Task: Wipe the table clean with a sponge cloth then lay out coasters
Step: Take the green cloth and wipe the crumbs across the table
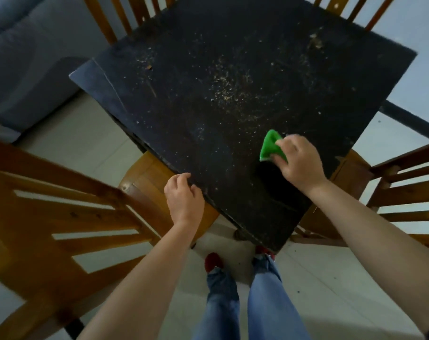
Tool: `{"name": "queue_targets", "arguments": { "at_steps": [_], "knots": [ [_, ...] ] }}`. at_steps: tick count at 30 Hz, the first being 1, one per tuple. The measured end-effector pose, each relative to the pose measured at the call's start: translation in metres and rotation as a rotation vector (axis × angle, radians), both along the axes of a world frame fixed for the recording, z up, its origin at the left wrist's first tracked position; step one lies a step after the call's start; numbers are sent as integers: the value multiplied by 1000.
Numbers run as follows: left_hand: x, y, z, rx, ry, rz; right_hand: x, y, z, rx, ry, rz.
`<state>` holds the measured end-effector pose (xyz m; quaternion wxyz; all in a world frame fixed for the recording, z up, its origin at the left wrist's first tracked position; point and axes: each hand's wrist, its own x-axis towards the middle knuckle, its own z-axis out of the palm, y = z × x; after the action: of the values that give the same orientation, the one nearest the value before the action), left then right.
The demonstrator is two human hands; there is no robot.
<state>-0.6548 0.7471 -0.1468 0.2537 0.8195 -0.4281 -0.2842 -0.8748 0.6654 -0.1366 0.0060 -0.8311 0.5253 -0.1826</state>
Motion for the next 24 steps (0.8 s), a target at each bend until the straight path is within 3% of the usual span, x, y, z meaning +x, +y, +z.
{"name": "queue_targets", "arguments": {
  "at_steps": [5, 8, 12, 18, 21, 24],
  "knots": [
    [6, -23, -7, 2, 13, 114, 6, 81, -16, -14, 126, 415],
    [0, -32, -20, 37, 38, 155, 7, 99, -49, 2, 142, 536],
    [-9, -33, -37, 26, 14, 173, 18, 54, -58, -12, 84, 536],
    [-9, -30, -39, 1, -6, 155, 46, -23, -25, 3, 14, 133],
    [-8, -30, -42, -35, 3, 165, 46, 22, -26, -67, 34, 319],
    [-7, -29, -46, -21, 13, 149, 44, 83, -46, 23, 75, 533]
  ]
}}
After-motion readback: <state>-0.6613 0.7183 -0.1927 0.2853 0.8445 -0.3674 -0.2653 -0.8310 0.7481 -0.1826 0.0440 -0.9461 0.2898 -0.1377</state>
